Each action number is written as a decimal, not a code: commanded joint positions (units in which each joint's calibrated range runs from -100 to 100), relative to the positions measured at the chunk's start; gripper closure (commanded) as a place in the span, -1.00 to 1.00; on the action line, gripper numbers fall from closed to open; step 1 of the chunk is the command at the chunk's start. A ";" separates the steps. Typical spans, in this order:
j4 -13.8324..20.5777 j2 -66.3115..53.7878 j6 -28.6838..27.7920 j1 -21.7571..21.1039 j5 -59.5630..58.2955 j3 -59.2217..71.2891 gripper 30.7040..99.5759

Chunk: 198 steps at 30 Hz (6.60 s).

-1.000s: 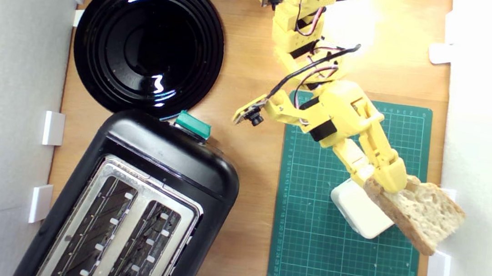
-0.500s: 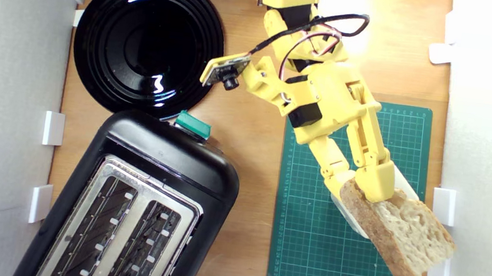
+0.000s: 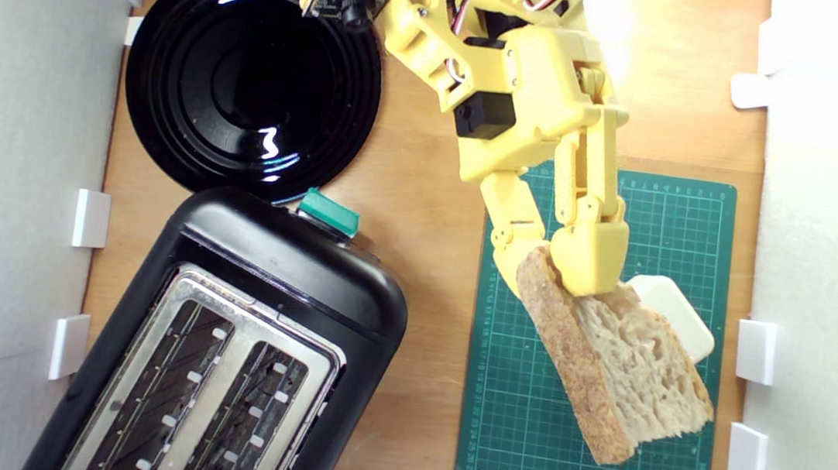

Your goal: Pick bread and place in toaster

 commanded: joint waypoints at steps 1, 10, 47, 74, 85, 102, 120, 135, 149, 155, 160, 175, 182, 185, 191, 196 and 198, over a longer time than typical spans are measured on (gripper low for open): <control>-0.62 -7.59 0.27 0.36 6.31 -2.94 0.09; 0.02 -15.25 0.21 3.83 6.74 -2.12 0.09; -19.38 4.64 35.58 13.33 47.61 -53.60 0.09; -12.04 15.45 49.60 21.23 73.37 -79.83 0.08; -5.33 18.78 47.87 21.39 72.86 -79.56 0.09; -4.42 22.94 46.41 23.16 67.14 -79.20 0.09; -4.33 28.26 44.99 23.25 63.31 -79.20 0.10; -4.60 30.76 44.94 23.33 63.31 -79.29 0.10; -5.15 30.84 45.05 24.78 63.31 -79.29 0.10; -4.97 30.93 45.15 24.86 63.31 -79.29 0.10; -5.15 30.93 45.10 24.86 63.31 -79.29 0.10; -5.24 35.83 44.89 24.94 58.61 -79.56 0.10; -4.88 39.41 44.89 24.94 58.27 -79.74 0.10; -4.60 40.66 44.94 24.94 58.27 -79.83 0.10; -4.79 42.74 44.89 24.94 55.71 -79.83 0.10; -4.60 44.57 44.89 25.50 55.46 -79.83 0.10; -4.97 45.73 44.94 26.39 55.20 -79.83 0.10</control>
